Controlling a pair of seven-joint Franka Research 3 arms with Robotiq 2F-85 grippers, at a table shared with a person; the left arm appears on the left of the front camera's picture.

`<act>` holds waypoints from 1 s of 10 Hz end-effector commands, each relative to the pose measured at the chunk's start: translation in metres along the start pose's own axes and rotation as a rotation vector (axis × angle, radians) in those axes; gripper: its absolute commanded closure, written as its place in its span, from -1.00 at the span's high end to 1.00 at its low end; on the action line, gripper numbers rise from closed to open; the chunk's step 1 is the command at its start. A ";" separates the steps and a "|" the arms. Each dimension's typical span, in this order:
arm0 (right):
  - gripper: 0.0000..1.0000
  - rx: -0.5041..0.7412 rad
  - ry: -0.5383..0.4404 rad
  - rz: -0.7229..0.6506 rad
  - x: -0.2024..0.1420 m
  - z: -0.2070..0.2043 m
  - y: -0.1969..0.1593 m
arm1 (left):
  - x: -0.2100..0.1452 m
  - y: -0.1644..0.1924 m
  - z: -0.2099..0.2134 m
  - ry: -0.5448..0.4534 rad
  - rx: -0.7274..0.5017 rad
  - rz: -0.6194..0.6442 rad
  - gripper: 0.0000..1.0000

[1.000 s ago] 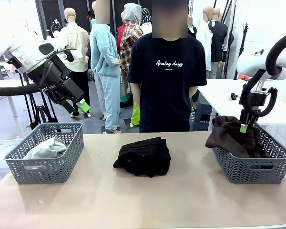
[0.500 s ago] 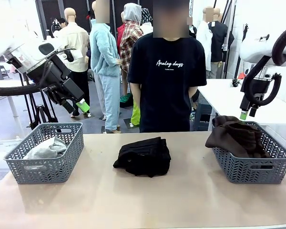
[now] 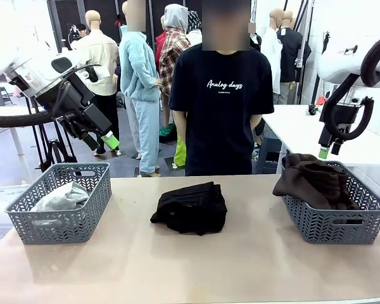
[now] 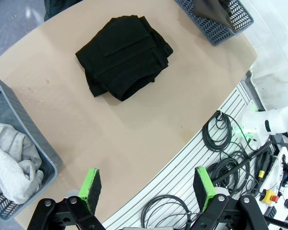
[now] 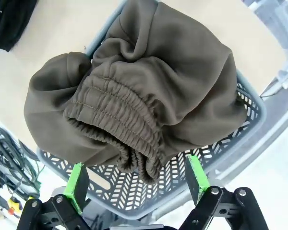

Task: Sort the tops and bottoms.
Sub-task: Sort the clothes according to human instructions, then lift clothes from the center of the table with your left hand.

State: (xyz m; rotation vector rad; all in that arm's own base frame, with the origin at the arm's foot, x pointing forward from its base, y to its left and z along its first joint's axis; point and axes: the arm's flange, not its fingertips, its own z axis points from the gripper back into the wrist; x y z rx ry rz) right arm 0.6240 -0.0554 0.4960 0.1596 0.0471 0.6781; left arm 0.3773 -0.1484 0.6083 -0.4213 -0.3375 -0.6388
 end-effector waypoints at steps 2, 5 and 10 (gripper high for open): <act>1.00 0.001 -0.001 0.005 0.000 0.000 0.000 | 0.000 0.000 0.001 -0.005 -0.004 0.002 1.00; 1.00 0.001 -0.001 0.005 0.000 0.000 0.000 | 0.000 0.000 0.001 -0.005 -0.004 0.002 1.00; 1.00 0.001 -0.001 0.005 0.000 0.000 0.000 | 0.000 0.000 0.001 -0.005 -0.004 0.002 1.00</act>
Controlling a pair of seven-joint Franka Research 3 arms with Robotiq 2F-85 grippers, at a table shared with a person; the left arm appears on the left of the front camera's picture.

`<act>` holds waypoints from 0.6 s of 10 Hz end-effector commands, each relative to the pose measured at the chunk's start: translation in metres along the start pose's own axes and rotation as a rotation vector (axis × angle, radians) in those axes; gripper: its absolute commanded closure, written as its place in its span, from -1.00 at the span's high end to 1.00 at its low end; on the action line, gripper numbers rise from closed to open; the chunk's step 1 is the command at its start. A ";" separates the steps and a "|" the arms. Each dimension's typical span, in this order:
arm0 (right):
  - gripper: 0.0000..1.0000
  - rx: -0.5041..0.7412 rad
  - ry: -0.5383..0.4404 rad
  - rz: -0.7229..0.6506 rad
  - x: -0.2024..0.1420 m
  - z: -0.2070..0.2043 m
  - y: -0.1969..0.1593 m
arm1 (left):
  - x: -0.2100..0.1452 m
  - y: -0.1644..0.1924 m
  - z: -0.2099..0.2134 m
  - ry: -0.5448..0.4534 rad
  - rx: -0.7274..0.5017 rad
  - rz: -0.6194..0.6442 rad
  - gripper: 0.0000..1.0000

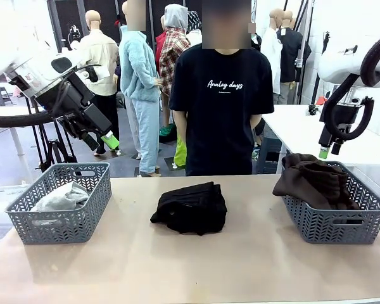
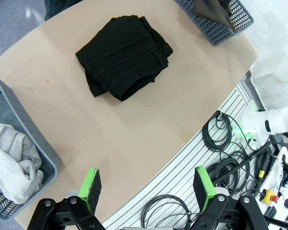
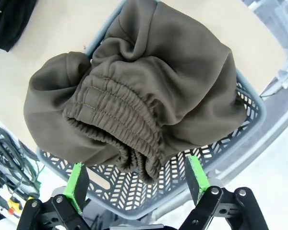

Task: Sort the tops and bottoms.
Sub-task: Lift clothes from the center of the table with your left hand.

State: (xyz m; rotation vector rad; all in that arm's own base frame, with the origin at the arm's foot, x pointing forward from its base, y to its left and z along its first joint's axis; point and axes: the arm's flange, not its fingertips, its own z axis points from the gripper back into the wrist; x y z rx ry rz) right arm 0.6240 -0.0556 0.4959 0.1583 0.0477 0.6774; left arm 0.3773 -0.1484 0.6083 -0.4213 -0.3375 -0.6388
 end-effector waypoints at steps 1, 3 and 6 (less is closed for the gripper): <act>1.00 0.000 0.000 0.000 0.000 0.000 0.000 | 0.000 0.000 0.001 -0.005 -0.004 0.002 1.00; 1.00 -0.180 0.032 0.049 -0.033 0.002 0.057 | 0.000 0.000 0.001 -0.005 -0.004 0.002 1.00; 1.00 -0.314 -0.031 0.395 -0.053 -0.017 0.120 | 0.000 0.000 0.001 -0.005 -0.004 0.002 1.00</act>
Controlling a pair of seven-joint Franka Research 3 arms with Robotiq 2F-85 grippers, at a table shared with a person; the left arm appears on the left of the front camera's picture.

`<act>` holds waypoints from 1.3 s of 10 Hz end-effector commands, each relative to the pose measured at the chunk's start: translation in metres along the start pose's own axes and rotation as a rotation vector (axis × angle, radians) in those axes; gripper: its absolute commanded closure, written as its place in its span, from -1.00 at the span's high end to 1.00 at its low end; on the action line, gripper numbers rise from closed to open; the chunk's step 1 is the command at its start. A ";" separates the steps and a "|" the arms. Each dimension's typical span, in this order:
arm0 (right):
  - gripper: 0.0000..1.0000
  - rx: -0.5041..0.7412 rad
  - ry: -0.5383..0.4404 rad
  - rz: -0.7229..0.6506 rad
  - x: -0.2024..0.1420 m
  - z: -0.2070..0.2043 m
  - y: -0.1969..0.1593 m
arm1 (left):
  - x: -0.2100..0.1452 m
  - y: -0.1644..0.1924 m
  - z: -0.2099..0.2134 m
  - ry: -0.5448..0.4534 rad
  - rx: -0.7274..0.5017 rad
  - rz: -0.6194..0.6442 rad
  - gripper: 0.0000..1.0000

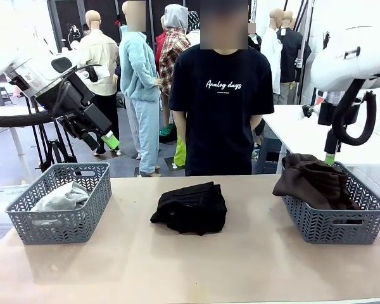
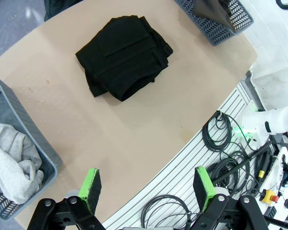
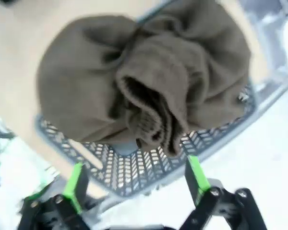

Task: Sort the tops and bottoms.
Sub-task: Lift clothes from the center of the table with your left hand.

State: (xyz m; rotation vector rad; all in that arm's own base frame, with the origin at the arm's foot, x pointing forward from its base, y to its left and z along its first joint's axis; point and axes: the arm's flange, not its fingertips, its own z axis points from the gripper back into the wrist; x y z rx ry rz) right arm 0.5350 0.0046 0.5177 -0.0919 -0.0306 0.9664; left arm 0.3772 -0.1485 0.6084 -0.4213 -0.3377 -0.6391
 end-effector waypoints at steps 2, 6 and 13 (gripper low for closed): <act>1.00 -0.263 -0.162 0.124 -0.024 -0.004 0.072 | 0.000 0.000 0.001 -0.005 -0.004 0.003 1.00; 1.00 -0.281 -0.451 0.026 -0.074 0.053 0.099 | 0.000 0.000 0.001 -0.005 -0.004 0.003 1.00; 1.00 0.009 -0.558 -0.148 -0.097 0.097 0.075 | 0.000 0.000 0.001 -0.005 -0.004 0.003 1.00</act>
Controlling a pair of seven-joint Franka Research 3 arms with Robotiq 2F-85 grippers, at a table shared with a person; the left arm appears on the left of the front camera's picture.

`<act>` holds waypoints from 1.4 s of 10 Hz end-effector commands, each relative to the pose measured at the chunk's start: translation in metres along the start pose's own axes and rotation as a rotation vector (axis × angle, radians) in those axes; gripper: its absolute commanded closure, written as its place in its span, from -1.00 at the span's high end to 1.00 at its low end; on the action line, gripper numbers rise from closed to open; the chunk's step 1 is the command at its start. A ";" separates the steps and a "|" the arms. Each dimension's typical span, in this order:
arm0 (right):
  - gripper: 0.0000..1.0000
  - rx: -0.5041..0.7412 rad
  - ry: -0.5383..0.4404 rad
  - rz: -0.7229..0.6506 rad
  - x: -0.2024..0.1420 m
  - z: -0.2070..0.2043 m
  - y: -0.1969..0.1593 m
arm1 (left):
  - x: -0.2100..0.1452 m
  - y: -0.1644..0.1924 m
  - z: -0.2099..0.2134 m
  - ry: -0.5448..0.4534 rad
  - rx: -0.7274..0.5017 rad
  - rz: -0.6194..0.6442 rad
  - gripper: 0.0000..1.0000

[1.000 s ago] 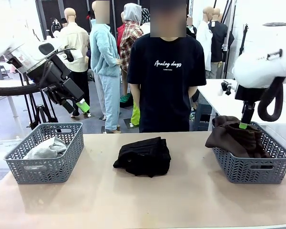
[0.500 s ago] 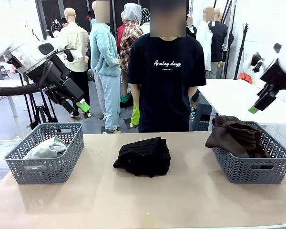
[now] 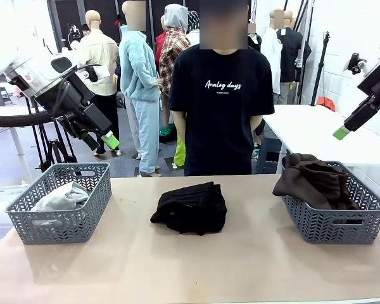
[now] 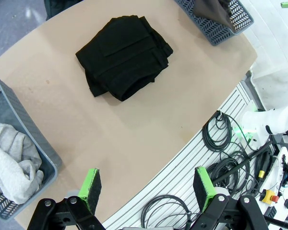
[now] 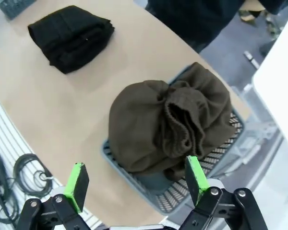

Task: Sort the tops and bottoms.
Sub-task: Lift clothes from the center of the table with your left hand.

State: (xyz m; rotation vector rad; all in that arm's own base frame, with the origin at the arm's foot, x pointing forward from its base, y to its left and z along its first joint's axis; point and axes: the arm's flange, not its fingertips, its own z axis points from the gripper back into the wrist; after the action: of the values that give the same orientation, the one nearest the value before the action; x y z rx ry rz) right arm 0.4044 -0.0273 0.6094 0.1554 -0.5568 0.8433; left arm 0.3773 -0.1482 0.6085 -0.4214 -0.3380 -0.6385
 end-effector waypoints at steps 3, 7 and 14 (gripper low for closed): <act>1.00 -0.004 -0.038 -0.061 -0.008 0.008 0.004 | 0.000 -0.001 0.001 -0.004 -0.004 0.002 1.00; 1.00 -0.031 -0.052 -0.043 -0.028 0.011 0.018 | 0.000 -0.001 0.001 -0.004 -0.004 0.002 1.00; 1.00 -0.016 -0.039 -0.042 -0.022 0.018 0.010 | 0.108 -0.036 -0.027 0.018 -0.008 -0.306 1.00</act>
State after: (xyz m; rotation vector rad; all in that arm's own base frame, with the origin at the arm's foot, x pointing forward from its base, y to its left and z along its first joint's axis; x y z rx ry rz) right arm 0.3755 -0.0424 0.6123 0.1560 -0.6005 0.8011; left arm 0.4087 -0.2350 0.6474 -0.4088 -0.3909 -0.8852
